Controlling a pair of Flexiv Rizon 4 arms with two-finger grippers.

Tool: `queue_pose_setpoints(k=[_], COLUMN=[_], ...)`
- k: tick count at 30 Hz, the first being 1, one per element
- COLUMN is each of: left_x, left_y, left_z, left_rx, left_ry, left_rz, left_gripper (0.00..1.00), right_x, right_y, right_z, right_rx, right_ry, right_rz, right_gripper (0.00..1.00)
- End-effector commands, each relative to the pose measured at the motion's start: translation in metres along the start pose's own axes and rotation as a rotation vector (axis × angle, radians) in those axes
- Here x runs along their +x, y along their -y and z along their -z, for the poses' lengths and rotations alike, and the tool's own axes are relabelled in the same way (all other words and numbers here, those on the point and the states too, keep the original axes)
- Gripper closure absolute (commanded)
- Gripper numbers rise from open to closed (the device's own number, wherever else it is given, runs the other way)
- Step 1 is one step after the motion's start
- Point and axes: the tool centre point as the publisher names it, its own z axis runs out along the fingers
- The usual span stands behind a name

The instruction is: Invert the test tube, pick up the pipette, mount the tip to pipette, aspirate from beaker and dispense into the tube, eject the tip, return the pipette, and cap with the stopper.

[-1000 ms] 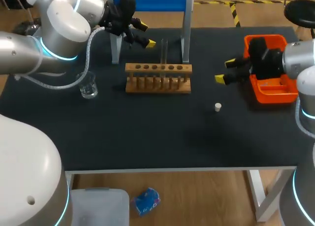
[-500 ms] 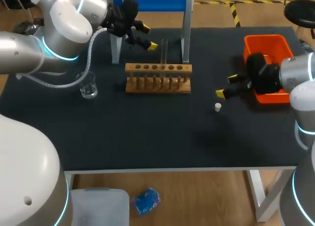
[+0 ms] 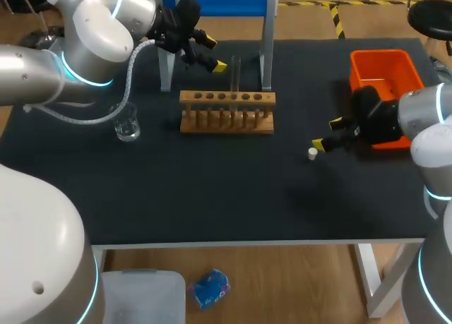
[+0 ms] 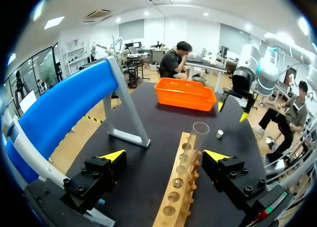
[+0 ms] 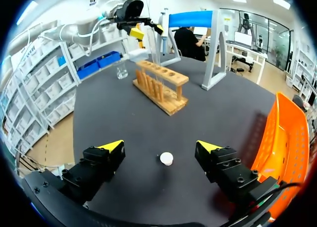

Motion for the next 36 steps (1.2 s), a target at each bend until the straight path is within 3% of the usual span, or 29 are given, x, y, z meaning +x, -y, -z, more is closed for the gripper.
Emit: queue_pose_setpoints(k=[1, 7, 25, 36], left_x=[-0.002, -0.002, -0.002, -0.002], left_y=[0.001, 0.001, 0.001, 0.001], left_z=[0.000, 0.000, 0.000, 0.000], left_rx=[-0.004, -0.004, -0.004, -0.004], left_ry=[-0.005, -0.005, -0.005, -0.005], left_rz=[0.001, 0.001, 0.001, 0.001], left_gripper=[0.00, 0.00, 0.00, 0.00], right_x=[0.000, 0.000, 0.000, 0.004], right_y=[0.003, 0.012, 0.018, 0.032], right_z=[-0.010, -0.016, -0.021, -0.039], right_rx=[0.052, 0.079, 0.102, 0.141], right_ry=[0.025, 0.044, 0.070, 0.106], right_rz=[0.016, 0.021, 0.046, 0.073], right_gripper=[0.08, 0.00, 0.00, 0.00])
